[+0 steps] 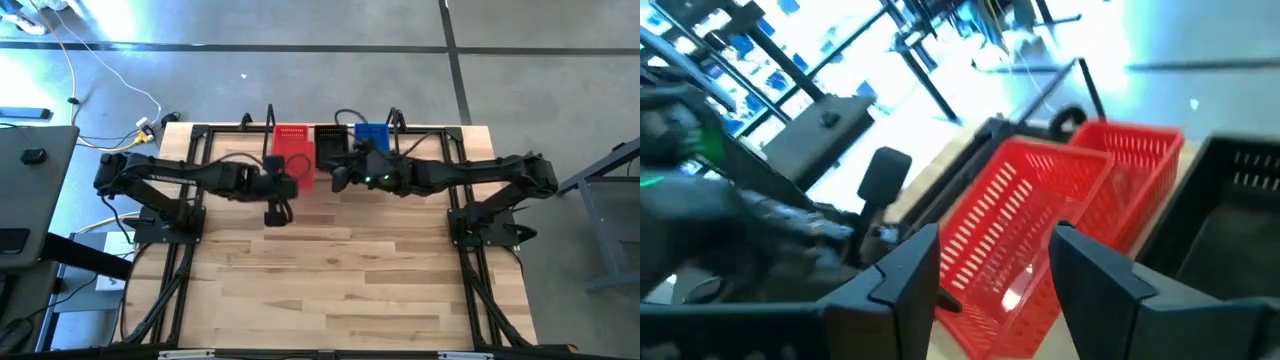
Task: Stack baskets on shelf by color
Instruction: Stack the red basket on top of the red basket on the shelf
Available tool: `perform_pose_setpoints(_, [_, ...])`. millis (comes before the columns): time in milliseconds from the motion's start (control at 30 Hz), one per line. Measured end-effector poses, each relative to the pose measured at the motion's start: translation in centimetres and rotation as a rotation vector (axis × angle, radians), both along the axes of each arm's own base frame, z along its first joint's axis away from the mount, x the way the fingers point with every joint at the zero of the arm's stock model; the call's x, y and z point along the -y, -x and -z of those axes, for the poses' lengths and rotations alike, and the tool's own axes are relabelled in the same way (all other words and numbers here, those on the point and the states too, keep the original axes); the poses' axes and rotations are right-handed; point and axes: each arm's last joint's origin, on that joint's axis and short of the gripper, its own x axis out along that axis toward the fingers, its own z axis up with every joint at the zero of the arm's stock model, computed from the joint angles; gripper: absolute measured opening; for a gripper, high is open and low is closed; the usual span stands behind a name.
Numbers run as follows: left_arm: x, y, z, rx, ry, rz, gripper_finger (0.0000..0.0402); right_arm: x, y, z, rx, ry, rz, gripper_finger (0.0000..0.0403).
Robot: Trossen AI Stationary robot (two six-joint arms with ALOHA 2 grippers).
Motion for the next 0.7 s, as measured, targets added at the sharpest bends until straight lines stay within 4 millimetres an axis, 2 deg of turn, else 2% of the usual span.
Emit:
perform_pose_setpoints(133, [-2.2,0.9,-0.8,0.022,0.013,-0.008,0.0,0.5,1.1,-1.4,0.017,0.055,0.001,0.0172])
perform_pose_setpoints(267, [-4.4,1.9,-0.6,0.05,0.024,0.016,0.0,0.9,1.9,-2.3,0.03,0.083,0.009,0.0172])
perform_pose_setpoints(533, [-8.1,4.1,-0.3,0.024,-0.032,0.029,0.0,1.8,2.3,-2.5,0.025,0.083,0.039,0.0171])
perform_pose_setpoints(700, [-9.7,4.7,0.0,0.029,0.01,0.038,0.0,2.4,2.3,-2.4,0.024,0.081,0.061,0.0171])
